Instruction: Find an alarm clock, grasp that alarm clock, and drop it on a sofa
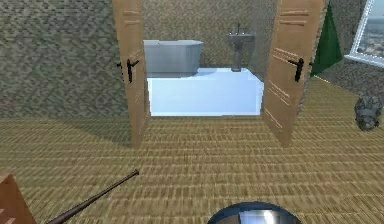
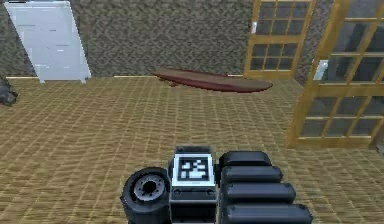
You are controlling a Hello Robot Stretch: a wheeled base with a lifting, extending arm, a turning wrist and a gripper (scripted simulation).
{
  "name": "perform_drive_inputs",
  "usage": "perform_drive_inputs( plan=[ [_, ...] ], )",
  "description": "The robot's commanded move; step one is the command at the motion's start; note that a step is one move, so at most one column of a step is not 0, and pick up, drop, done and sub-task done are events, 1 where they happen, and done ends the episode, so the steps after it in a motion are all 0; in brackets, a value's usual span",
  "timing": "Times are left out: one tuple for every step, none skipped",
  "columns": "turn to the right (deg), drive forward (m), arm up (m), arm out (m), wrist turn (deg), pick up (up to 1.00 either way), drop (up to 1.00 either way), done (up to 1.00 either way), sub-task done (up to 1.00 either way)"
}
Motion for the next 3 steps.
perform_drive_inputs(
  plan=[
    [45.0, 0.00, 0.00, 0.00, 0.0, 0.00, 0.00, 0.00, 0.00],
    [39.0, 0.00, 0.00, 0.00, 0.0, 0.00, 0.00, 0.00, 0.00],
    [0.0, 0.50, 0.00, 0.00, 0.0, 0.00, 0.00, 0.00, 0.00]
  ],
)
